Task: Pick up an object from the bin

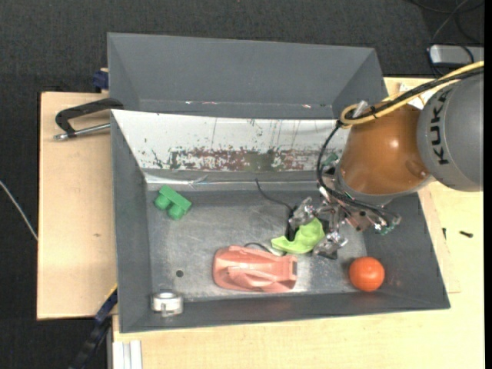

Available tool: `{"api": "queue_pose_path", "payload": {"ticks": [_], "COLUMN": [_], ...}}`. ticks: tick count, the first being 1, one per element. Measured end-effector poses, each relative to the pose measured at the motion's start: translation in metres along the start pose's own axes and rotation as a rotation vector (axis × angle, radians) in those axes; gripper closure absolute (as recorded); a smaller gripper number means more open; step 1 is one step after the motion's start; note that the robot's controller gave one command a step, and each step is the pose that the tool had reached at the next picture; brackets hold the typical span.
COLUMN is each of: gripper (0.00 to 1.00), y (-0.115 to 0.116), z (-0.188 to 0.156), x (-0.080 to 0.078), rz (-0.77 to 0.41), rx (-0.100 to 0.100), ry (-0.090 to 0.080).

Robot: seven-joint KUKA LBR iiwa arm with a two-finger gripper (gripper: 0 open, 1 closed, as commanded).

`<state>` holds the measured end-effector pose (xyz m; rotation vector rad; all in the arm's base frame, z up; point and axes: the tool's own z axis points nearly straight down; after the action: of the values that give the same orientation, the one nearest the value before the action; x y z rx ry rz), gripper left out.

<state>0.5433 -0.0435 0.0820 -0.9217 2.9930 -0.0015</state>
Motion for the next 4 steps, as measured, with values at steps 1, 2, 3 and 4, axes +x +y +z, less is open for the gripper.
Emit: {"api": "queue_pose_path", "payload": {"ticks": [1, 2, 3, 4], "gripper": [1.00, 1.00, 1.00, 1.00], "y": [0.000, 0.001, 0.000, 0.000], "z": [-0.005, -0.014, -0.025, -0.034], "x": [0.000, 0.000, 0.000, -0.001], "rz": [0.001, 0.001, 0.002, 0.002], "rx": [-0.001, -0.004, -0.003, 0.000], "ry": [0.003, 0.006, 0.005, 0.002]}}
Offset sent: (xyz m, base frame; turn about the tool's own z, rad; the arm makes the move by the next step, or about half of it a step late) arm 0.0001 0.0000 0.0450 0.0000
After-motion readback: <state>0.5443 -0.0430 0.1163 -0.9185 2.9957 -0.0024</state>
